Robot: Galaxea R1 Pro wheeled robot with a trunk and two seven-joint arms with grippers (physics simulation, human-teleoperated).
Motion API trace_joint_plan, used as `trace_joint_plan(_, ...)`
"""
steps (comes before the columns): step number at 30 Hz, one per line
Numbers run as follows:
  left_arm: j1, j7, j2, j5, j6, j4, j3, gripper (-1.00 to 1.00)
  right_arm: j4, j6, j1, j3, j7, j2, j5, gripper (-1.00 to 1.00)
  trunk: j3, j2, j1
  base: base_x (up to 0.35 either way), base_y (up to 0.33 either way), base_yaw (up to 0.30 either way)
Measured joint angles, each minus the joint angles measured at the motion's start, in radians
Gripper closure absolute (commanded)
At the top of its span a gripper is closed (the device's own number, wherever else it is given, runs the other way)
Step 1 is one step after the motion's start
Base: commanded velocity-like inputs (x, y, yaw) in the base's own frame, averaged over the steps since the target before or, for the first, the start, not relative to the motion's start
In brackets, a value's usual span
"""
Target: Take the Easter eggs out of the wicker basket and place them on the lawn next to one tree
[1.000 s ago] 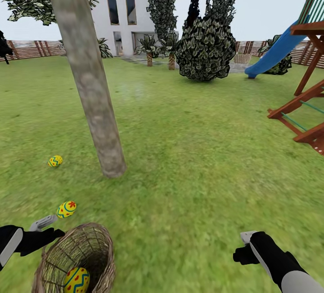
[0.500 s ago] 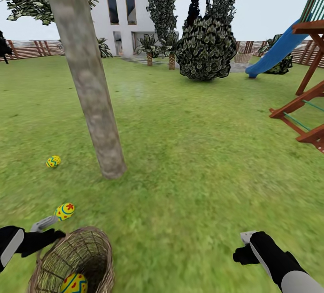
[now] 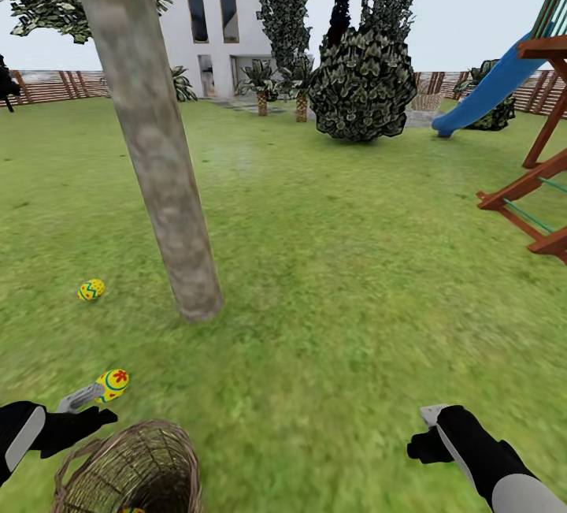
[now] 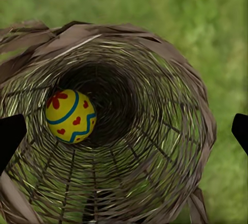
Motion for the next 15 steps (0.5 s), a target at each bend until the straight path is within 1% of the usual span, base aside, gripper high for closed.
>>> trace_joint_plan(11, 0.0, 0.001, -0.001, -0.004, 0.002, 0.0, -0.001, -1.0, 0.0, 0.0, 0.0, 0.0, 0.0, 0.0, 0.0, -1.0, -0.034, -0.077, 0.042, 0.001, 0.0, 0.0)
trace_joint_plan(15, 0.0, 0.002, 0.004, -0.005, 0.004, 0.002, -0.001, -1.0, 0.0, 0.0, 0.0, 0.0, 0.0, 0.0, 0.0, -1.0, -0.047, -0.105, 0.057, 0.0, 0.0, 0.0)
